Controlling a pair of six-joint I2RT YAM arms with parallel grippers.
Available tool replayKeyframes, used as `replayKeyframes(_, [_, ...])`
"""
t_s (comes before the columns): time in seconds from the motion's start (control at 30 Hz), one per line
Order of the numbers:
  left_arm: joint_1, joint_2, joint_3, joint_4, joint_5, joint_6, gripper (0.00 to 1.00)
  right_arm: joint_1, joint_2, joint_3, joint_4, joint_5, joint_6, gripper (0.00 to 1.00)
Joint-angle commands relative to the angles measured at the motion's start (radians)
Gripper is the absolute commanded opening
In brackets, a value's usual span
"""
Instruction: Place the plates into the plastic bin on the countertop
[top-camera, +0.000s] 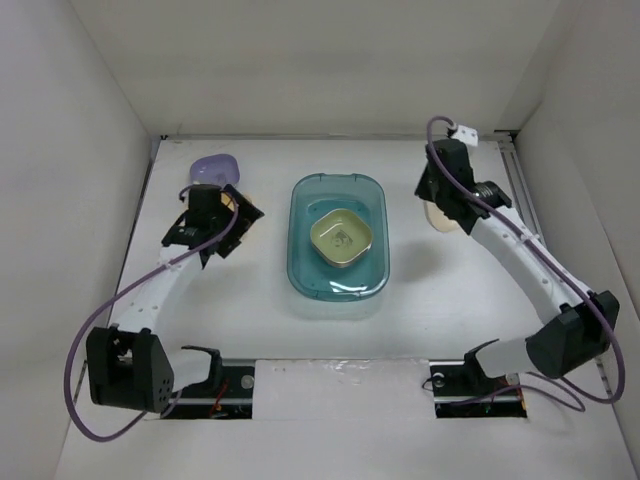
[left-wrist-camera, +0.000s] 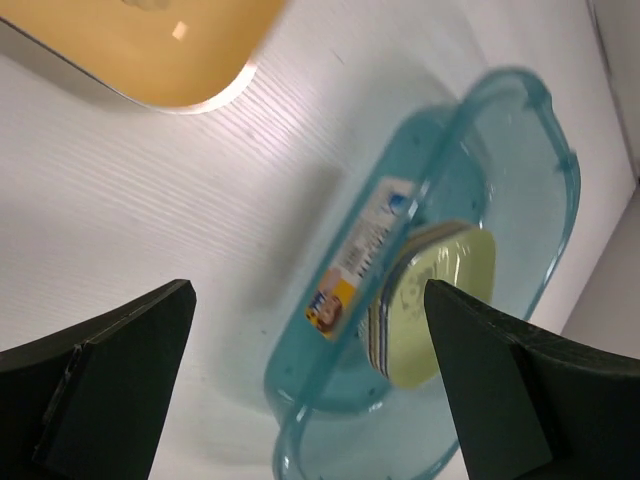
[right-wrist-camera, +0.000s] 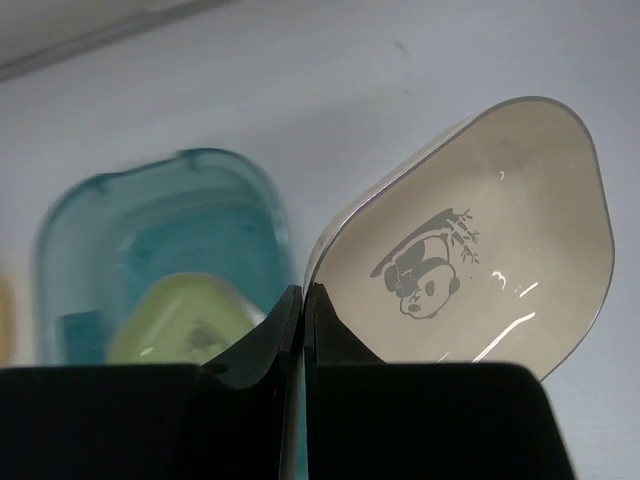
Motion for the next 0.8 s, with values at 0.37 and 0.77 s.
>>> replayKeyframes(0.37, [0.355, 0.088, 0.064, -0.108, -0.023, 0.069, 1.0, 0.489, 0.599, 0.814, -0.28, 0.081, -0.048, 0.0])
replayKeyframes(0.77, [0.366, 0.311, 0.036, 0.018, -0.019, 0.047, 1.0, 0.541, 0.675, 0.716, -0.205, 0.048, 0.01, 0.07])
